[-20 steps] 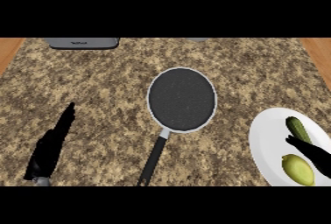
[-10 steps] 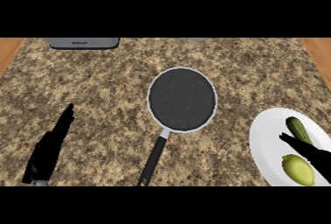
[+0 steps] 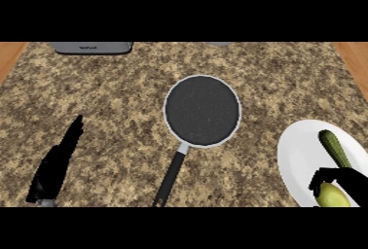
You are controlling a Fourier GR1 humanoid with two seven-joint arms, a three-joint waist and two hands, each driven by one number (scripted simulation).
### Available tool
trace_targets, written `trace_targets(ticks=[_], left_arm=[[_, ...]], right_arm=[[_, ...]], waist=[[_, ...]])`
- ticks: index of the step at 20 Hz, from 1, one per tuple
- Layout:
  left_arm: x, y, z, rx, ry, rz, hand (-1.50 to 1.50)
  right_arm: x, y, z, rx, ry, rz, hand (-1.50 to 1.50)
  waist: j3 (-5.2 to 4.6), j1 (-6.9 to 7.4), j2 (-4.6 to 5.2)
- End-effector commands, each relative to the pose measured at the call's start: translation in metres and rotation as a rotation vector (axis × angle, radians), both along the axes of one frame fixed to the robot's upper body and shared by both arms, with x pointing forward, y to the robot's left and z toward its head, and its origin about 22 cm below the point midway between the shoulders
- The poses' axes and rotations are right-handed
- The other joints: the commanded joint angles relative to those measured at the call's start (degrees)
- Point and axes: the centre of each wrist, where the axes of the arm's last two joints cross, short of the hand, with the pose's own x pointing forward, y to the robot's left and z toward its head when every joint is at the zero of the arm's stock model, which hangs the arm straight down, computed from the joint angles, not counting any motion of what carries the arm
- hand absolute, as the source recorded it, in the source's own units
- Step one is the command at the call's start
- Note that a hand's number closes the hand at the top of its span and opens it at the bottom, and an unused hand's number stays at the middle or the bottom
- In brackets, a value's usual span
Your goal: Pick the lemon from the plate and place it in the pan
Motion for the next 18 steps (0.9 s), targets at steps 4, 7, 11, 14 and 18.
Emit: trace_targets(ticks=[4, 7, 11, 14, 18], left_arm=[[-0.004, -0.014, -0.001, 0.008, 0.002, 0.001, 0.0], [-0.005, -0.003, -0.003, 0.003, -0.013, 0.003, 0.0], [0.002, -0.004, 0.004, -0.004, -0.005, -0.003, 0.0], [0.006, -0.001, 0.005, -0.002, 0.01, 0.002, 0.0], [0.003, -0.001, 0.01, -0.02, 0.018, 0.0, 0.0]], right_arm=[[-0.003, -0.018, -0.008, 0.071, -0.025, -0.03, 1.5], [0.01, 0.005, -0.001, -0.092, 0.004, -0.215, 1.5], [0.008, 0.0, 0.003, -0.353, 0.096, -0.523, 1.5], [0.025, 0.037, 0.033, -0.383, -0.109, -0.625, 1.5], [0.041, 0.057, 0.093, -0.405, -0.5, -0.586, 1.5]], waist=[[0.08, -0.01, 0.03], [0.02, 0.14, 0.02], [-0.15, 0.08, 0.07], [-0.05, -0.1, -0.07], [0.02, 0.57, -0.27]])
